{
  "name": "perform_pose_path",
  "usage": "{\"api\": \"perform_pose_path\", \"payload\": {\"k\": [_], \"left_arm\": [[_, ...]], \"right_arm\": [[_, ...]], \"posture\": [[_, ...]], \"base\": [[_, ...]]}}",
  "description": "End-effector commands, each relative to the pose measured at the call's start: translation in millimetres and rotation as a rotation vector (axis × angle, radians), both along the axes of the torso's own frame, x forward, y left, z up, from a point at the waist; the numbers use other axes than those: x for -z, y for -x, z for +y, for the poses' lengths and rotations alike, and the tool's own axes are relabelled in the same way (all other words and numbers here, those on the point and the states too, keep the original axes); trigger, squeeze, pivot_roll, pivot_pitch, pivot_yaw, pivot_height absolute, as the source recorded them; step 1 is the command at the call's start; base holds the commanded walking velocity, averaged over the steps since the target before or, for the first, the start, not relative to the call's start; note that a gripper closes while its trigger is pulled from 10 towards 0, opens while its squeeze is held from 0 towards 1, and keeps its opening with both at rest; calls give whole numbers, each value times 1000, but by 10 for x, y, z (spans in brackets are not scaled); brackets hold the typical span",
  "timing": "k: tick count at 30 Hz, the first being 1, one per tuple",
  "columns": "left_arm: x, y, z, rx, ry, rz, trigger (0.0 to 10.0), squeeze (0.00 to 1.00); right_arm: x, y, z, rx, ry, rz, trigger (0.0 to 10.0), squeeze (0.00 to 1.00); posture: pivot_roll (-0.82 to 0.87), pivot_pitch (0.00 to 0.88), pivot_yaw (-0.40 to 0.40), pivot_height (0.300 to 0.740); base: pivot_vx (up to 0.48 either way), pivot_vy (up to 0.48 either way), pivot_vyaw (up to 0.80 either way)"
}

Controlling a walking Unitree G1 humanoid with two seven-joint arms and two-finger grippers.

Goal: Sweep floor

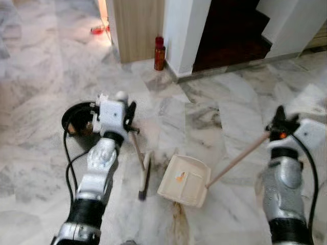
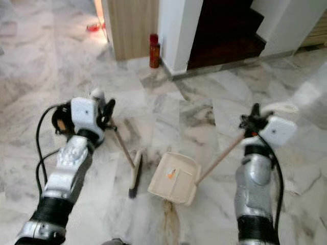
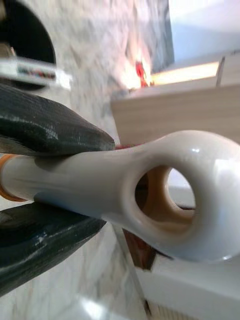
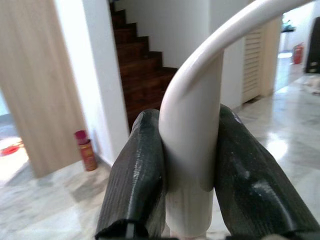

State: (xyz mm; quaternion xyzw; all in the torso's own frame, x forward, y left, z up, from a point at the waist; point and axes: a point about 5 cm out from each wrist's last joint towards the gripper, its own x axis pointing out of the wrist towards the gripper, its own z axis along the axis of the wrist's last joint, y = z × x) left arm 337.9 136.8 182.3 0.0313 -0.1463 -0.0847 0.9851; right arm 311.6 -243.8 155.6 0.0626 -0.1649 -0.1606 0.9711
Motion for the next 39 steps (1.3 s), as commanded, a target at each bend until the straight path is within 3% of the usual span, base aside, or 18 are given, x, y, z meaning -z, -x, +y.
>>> {"api": "perform_pose_path", "payload": {"k": [1, 6, 12, 24, 39], "left_arm": [[-123, 15, -43, 7, -11, -54, 10000, 0], [-123, 15, -47, 10, -11, -54, 10000, 0], [-122, 15, -47, 10, -13, -52, 10000, 0], [-125, 10, -58, 14, -13, -53, 10000, 0], [-131, 12, -65, 15, -30, -57, 10000, 0]], "right_arm": [[-84, 31, -58, 20, -8, -42, 10000, 0], [-90, 35, -57, 20, 12, -42, 10000, 0], [-83, 34, -42, 13, 7, -41, 10000, 0], [-74, 28, -33, 4, -5, -41, 10000, 0], [-66, 1, 10, -17, -20, -44, 10000, 0]], "posture": [[83, 144, -51, 740], [85, 145, -50, 740], [86, 143, -49, 740], [86, 131, -47, 740], [95, 106, -39, 740]], "base": [[0, 304, 0], [0, 302, 0], [0, 301, 776], [0, 285, 0], [0, 0, 0]]}}
